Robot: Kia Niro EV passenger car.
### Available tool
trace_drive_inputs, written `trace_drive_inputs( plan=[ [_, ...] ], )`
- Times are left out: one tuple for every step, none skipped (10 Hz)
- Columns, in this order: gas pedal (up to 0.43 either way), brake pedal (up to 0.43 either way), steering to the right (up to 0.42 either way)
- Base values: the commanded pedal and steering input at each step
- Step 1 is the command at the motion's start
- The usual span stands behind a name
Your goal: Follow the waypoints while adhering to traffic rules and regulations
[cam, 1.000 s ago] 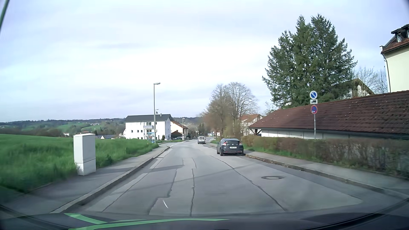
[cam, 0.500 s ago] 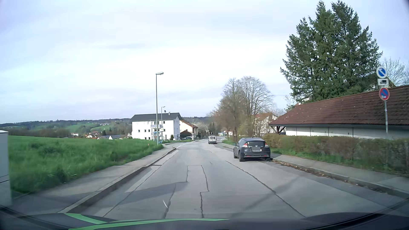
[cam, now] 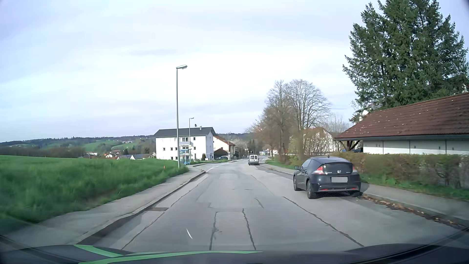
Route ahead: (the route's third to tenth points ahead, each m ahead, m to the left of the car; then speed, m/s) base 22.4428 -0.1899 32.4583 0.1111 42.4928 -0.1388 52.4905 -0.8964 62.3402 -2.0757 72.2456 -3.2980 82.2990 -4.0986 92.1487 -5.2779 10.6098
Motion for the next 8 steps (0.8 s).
trace_drive_inputs(
  plan=[
    [0.047, 0.0, -0.015],
    [0.047, 0.0, -0.012],
    [0.047, 0.0, -0.009],
    [0.047, 0.0, -0.007],
    [0.047, 0.0, -0.006],
    [0.047, 0.0, -0.005],
    [0.047, 0.0, -0.004],
    [0.047, 0.0, -0.004]
  ],
)
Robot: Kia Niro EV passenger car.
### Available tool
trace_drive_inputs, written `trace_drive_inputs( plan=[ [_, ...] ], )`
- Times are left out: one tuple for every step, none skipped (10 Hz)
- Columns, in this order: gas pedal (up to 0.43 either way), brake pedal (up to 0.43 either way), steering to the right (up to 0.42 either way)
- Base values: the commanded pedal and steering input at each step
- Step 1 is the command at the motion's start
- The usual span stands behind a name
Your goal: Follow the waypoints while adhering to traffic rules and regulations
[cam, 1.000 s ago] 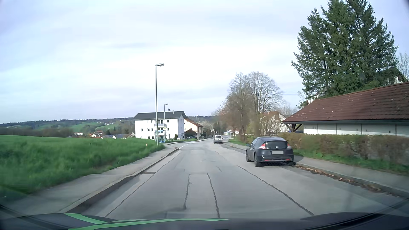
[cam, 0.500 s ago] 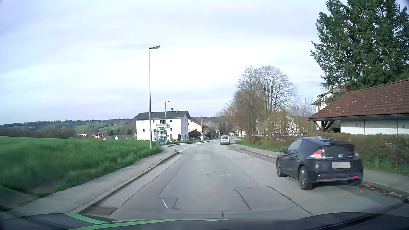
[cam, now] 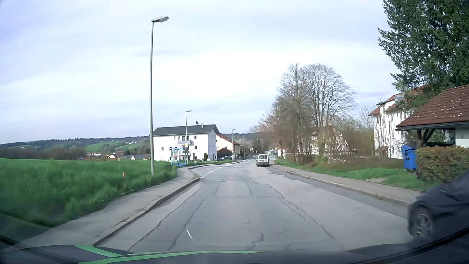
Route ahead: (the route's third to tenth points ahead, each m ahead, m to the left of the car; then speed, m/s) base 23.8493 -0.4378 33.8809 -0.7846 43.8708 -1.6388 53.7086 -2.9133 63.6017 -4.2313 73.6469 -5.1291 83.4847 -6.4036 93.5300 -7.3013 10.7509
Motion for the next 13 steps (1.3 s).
trace_drive_inputs(
  plan=[
    [0.047, 0.0, -0.002],
    [0.039, 0.0, -0.001],
    [0.028, 0.0, 0.0],
    [0.028, 0.0, 0.0],
    [0.028, 0.0, 0.001],
    [0.028, 0.0, 0.0],
    [0.028, 0.0, 0.001],
    [0.028, 0.0, 0.001],
    [0.028, 0.0, 0.001],
    [0.028, 0.0, 0.001],
    [0.028, 0.0, 0.001],
    [0.028, 0.0, 0.001],
    [0.028, 0.0, 0.001]
  ],
)
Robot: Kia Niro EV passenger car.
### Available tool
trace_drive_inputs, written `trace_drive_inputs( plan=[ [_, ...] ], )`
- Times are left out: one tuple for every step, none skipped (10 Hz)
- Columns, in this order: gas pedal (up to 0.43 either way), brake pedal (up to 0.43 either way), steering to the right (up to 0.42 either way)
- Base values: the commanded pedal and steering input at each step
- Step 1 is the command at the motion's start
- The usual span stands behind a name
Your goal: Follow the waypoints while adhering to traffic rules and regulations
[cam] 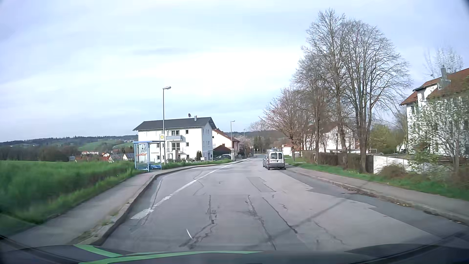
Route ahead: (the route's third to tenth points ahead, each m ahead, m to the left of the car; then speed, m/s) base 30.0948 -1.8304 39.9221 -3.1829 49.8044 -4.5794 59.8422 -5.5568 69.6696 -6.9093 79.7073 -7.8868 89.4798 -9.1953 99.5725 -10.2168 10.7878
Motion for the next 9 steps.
trace_drive_inputs(
  plan=[
    [0.028, 0.0, 0.002],
    [0.028, 0.0, 0.002],
    [0.028, 0.0, 0.002],
    [0.028, 0.0, 0.001],
    [0.028, 0.0, 0.0],
    [0.028, 0.0, 0.0],
    [0.028, 0.0, 0.0],
    [0.028, 0.0, 0.0],
    [0.028, 0.0, 0.001]
  ],
)
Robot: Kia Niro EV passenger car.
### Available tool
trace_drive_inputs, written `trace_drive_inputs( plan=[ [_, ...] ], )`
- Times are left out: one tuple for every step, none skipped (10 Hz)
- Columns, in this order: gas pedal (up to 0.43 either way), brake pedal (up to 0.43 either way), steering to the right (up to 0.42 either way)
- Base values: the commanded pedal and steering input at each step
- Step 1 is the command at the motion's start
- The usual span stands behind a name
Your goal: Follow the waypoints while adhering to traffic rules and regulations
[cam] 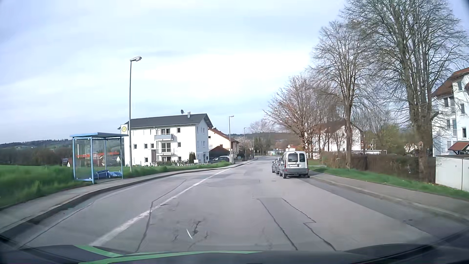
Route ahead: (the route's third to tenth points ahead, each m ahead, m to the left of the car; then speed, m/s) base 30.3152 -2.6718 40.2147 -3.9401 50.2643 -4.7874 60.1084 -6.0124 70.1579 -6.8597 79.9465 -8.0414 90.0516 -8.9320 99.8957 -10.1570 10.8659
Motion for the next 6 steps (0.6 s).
trace_drive_inputs(
  plan=[
    [0.028, 0.0, 0.001],
    [0.028, 0.0, 0.002],
    [0.028, 0.0, 0.004],
    [0.039, 0.0, 0.005],
    [0.039, 0.0, 0.007],
    [0.039, 0.0, 0.009]
  ],
)
